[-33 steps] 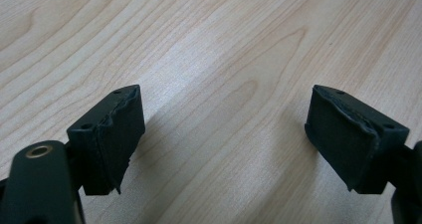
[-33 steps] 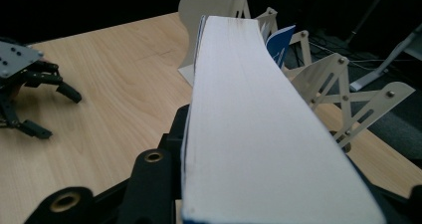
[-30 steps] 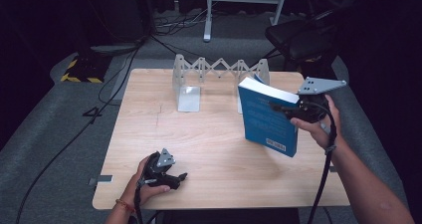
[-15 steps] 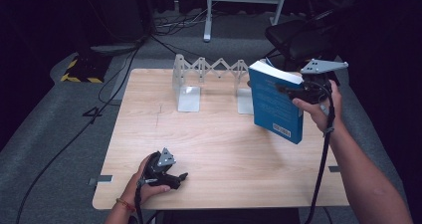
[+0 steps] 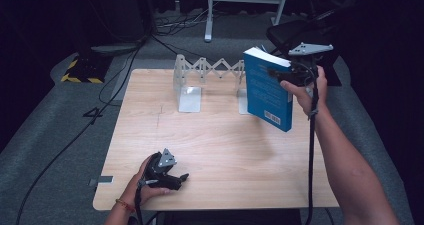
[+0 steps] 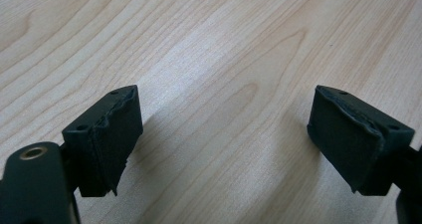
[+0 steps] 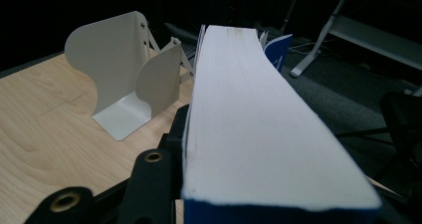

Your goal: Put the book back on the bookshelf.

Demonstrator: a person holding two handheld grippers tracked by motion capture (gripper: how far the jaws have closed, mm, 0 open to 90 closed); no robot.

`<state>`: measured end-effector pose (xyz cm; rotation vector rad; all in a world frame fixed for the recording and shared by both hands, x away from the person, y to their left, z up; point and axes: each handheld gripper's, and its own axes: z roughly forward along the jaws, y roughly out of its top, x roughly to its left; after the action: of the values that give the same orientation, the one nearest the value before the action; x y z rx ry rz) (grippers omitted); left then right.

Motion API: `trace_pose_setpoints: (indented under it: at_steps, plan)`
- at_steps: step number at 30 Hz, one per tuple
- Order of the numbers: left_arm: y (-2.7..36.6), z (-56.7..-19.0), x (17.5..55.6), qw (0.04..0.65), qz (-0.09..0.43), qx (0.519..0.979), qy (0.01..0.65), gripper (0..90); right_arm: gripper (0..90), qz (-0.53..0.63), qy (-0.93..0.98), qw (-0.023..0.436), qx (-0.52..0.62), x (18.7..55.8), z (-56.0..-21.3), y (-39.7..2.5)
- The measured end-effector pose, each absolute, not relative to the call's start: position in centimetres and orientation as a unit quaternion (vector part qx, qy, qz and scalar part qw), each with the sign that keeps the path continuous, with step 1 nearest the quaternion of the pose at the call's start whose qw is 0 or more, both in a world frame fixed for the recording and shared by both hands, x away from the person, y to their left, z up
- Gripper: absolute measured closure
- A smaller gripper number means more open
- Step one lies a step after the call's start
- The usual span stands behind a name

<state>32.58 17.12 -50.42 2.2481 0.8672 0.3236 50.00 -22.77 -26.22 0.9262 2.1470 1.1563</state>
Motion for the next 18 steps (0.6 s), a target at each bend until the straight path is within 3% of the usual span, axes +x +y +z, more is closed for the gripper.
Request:
trace_pose_setpoints:
  at_steps: [18]
  plan:
    - [17.1,-50.4,32.6,0.348,0.125,0.867,0.335,14.6,61.2,0.43,0.761,0.289,0.39,55.3,-27.0,-20.9]
